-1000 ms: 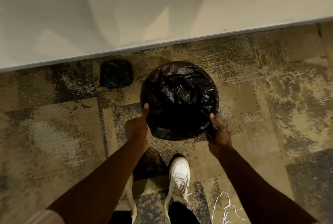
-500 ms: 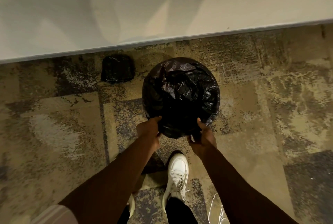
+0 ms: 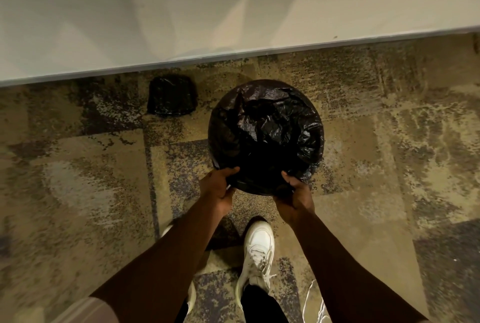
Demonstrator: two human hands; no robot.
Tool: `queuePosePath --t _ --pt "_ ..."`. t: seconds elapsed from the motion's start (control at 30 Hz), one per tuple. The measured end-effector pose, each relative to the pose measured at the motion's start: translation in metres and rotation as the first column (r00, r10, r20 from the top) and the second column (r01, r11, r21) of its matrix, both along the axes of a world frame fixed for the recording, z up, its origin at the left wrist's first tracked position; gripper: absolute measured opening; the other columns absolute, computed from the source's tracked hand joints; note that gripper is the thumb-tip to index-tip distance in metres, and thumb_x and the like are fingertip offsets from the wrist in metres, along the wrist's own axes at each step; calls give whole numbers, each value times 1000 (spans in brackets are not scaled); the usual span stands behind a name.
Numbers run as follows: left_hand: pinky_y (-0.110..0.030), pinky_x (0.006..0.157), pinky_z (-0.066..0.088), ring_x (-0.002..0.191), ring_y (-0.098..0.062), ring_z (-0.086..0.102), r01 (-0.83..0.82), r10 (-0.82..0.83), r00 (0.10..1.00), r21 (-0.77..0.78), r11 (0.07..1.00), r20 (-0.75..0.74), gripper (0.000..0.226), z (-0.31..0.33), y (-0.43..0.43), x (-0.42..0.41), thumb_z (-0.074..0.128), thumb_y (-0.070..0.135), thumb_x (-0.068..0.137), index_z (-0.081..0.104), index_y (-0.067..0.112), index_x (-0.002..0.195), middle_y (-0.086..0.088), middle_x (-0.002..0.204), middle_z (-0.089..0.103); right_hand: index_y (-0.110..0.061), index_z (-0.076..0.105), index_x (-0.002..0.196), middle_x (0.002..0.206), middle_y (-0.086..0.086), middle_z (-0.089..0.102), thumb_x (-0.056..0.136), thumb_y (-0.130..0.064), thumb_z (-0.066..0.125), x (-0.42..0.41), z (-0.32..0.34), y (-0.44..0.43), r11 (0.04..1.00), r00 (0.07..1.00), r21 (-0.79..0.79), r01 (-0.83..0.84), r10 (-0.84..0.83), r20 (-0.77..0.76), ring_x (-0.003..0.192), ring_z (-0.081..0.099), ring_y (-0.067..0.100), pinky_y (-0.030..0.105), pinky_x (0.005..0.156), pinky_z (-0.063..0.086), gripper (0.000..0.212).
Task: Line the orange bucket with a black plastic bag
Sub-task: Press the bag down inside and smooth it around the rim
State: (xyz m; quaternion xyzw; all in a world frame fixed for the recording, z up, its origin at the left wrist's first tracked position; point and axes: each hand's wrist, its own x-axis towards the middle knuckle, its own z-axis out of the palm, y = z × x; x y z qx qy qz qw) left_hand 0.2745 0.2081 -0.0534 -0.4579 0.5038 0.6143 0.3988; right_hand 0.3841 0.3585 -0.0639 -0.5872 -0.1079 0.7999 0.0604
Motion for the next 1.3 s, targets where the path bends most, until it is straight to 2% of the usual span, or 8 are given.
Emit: queuePosePath --t 0.1,0.27,0.53,0.67,0.77,0.97,1.17,1.3 --pt "-34 75 53 100 -21 72 95 -98 987 -36 995 -125 28 4 -10 1 86 10 81 75 11 107 -5 108 80 -11 74 116 123 11 77 85 -13 78 10 0 6 992 994 74 -98 95 53 110 73 27 35 88 58 32" --pt "-36 86 57 102 -21 73 332 -445 831 -343 879 -335 74 13 -22 -16 86 66 69 69 8 111 -5 110 77 2 64 129 123 10 77 64 -47 95 22 2 48 880 957 385 -277 217 193 109 73 30 41 82 57 87" --pt "-51 87 65 92 -30 79 356 -460 824 -332 874 -329 18 12 -18 -69 93 29 74 79 21 81 -9 95 82 -3 70 128 126 11 77 53 -37 101 -16 11 127 827 923 409 -385 343 174 118 73 29 45 100 57 88" --pt "-44 80 64 100 -34 77 342 -415 872 -283 896 -259 23 -2 -17 -77 88 11 76 76 9 96 -13 106 80 2 76 104 126 23 74 80 -21 89 -23 1 135 840 899 325 -435 426 100 116 73 39 52 104 55 37" --pt "-36 71 54 105 -31 69 323 -344 925 -140 936 -162 19 -5 -19 -78 76 1 81 73 7 99 -12 115 75 2 64 135 141 23 66 89 -16 79 -21 -10 136 855 879 235 -463 477 -6 130 64 40 53 113 50 52" --pt "-40 81 56 101 -33 64 214 -212 972 12 977 -97 18 -11 -16 -79 64 -7 80 69 5 93 -15 107 70 1 68 131 133 21 71 93 -4 70 -23 -15 136 819 844 214 -533 533 66 116 73 37 42 91 62 38" --pt "-33 71 56 103 -27 74 315 -342 902 -138 939 -265 28 -5 -19 -79 83 8 80 74 2 106 -9 108 79 -10 71 118 116 8 79 61 -60 94 -29 -4 155 564 762 512 -648 480 436 103 76 28 42 79 61 79" --pt "-32 72 57 95 -25 76 352 -393 846 -176 919 -360 24 11 -24 -77 83 16 85 78 7 107 -8 102 81 -12 70 117 114 7 78 76 -51 89 -56 11 175 480 746 576 -662 501 439 93 72 23 33 68 55 59"
